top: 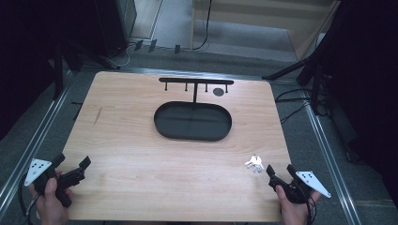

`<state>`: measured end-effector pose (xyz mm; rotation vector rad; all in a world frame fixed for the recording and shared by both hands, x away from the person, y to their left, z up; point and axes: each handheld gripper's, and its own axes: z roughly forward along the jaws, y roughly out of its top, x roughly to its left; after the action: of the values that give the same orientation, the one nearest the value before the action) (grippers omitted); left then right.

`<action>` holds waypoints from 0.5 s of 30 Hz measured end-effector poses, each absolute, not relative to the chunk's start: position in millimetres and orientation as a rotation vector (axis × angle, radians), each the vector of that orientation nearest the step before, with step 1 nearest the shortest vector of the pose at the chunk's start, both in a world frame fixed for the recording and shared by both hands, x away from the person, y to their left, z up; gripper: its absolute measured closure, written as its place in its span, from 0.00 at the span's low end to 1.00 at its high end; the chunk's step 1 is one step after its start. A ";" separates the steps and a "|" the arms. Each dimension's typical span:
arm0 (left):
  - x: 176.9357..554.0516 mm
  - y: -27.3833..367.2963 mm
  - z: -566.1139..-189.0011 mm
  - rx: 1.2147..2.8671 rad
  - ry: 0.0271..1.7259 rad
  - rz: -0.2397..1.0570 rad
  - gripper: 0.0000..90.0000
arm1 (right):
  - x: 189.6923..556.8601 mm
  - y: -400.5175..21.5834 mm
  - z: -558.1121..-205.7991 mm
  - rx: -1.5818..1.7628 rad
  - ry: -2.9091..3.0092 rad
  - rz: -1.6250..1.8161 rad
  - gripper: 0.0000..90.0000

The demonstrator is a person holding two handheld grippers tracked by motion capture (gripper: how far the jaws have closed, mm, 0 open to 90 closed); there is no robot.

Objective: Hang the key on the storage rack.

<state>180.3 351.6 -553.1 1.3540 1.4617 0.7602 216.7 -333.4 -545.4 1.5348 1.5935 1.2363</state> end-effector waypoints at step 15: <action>179.7 353.6 -553.5 1.332 1.457 0.747 0.02 | 230.0 -327.8 -543.9 1.630 1.683 1.030 0.17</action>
<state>179.7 353.6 -553.5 1.3323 1.4571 0.7469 230.0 -327.8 -543.9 1.6302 1.6832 1.0297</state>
